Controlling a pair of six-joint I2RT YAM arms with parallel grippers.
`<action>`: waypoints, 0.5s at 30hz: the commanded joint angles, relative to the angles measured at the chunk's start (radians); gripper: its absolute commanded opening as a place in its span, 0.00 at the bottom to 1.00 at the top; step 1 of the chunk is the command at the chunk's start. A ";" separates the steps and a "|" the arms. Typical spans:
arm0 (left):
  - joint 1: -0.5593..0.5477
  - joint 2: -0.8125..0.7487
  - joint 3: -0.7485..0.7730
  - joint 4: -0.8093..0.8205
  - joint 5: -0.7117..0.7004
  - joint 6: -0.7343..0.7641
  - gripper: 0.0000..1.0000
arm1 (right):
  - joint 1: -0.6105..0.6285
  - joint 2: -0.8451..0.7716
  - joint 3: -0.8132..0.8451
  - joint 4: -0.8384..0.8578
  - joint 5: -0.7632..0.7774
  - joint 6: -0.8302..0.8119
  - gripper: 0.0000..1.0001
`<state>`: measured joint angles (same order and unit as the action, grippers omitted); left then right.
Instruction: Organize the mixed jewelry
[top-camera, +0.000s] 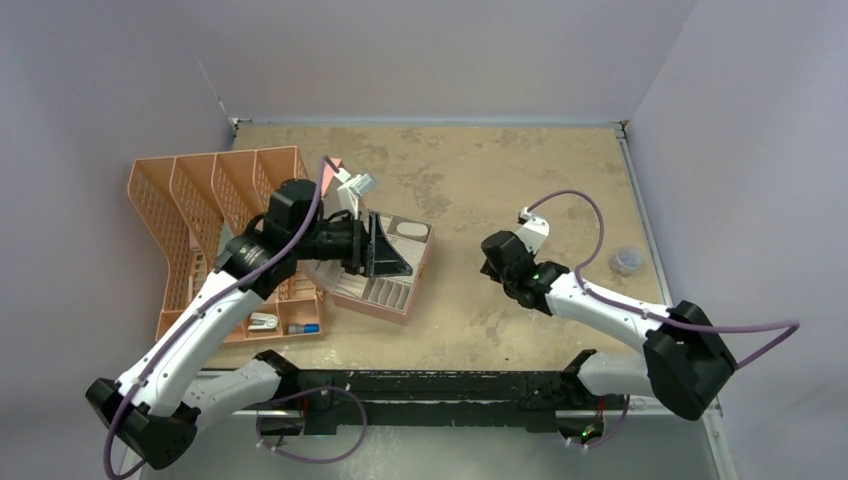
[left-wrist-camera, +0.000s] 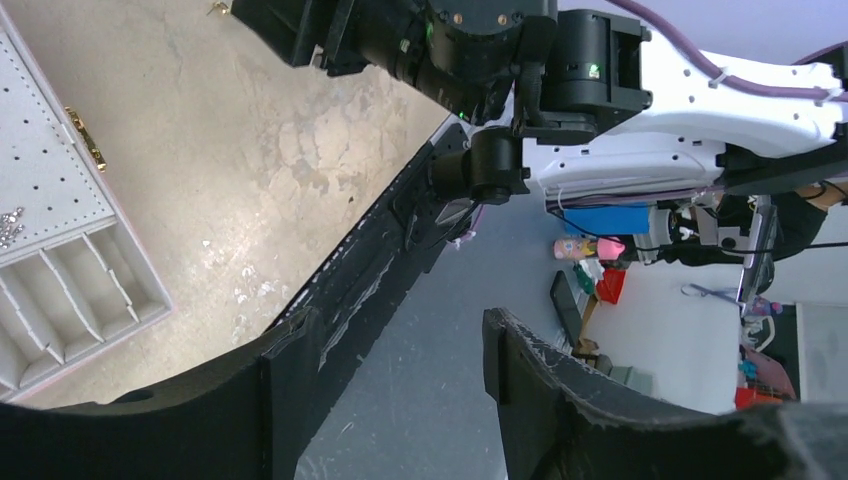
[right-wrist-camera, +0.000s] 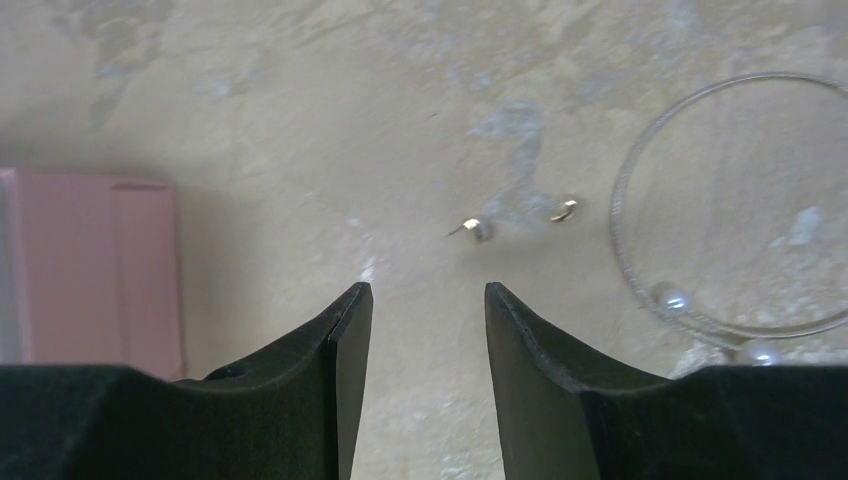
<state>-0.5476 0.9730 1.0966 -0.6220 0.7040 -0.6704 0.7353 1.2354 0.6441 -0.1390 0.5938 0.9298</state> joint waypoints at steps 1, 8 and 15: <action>-0.021 0.048 -0.010 0.132 -0.003 0.017 0.59 | -0.089 0.017 0.026 -0.016 0.032 -0.003 0.48; -0.038 0.126 -0.063 0.253 -0.025 0.042 0.57 | -0.161 0.057 0.017 -0.018 0.010 0.030 0.46; -0.043 0.170 -0.126 0.386 -0.052 0.039 0.55 | -0.182 0.147 0.051 -0.093 0.022 0.104 0.38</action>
<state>-0.5850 1.1290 0.9852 -0.3805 0.6640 -0.6529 0.5613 1.3575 0.6468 -0.1646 0.5846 0.9638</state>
